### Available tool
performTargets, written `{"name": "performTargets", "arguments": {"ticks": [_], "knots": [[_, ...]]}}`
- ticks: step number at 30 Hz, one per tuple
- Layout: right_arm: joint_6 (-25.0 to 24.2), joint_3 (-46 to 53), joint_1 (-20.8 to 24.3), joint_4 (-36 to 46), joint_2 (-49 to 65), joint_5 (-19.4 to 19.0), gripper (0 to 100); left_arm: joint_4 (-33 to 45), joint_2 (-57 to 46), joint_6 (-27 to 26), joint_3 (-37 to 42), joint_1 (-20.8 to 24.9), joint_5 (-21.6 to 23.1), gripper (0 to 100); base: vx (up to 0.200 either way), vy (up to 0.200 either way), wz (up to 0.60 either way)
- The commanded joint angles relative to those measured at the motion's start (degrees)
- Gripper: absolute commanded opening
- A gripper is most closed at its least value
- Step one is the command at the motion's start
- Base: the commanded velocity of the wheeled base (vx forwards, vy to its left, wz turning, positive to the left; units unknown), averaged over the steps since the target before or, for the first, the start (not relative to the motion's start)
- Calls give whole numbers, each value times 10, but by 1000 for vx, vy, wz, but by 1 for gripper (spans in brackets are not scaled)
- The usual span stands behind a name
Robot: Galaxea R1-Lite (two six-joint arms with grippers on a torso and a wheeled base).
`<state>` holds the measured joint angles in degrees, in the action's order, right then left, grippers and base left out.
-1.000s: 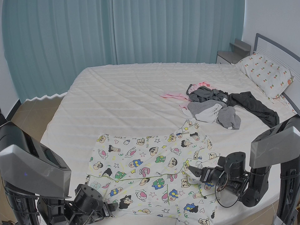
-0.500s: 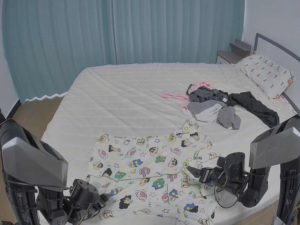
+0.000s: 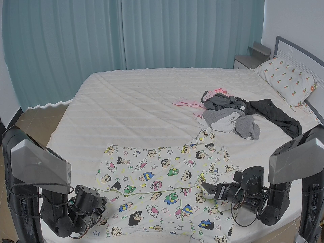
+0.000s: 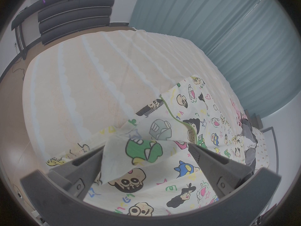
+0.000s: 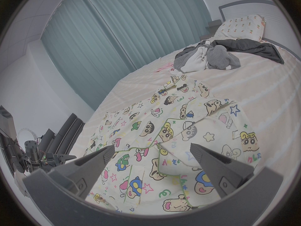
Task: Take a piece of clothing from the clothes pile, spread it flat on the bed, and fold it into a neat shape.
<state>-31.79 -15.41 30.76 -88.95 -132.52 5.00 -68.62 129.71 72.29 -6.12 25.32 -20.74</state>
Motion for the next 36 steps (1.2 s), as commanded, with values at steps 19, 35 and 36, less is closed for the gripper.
{"name": "performTargets", "arguments": {"ticks": [19, 35, 36], "knots": [[1, 2, 4, -6, 4, 1, 100, -60, -48, -17, 33, -31, 3, 0, 0, 0, 0], [1, 6, 4, -6, 10, 1, 100, -167, -60, -108, 61, -42, -45, 0, 0, 0, 0], [1, 6, 4, -6, 10, 1, 100, -167, -64, -109, 61, -41, -46, 0, 0, 0, 0]]}}
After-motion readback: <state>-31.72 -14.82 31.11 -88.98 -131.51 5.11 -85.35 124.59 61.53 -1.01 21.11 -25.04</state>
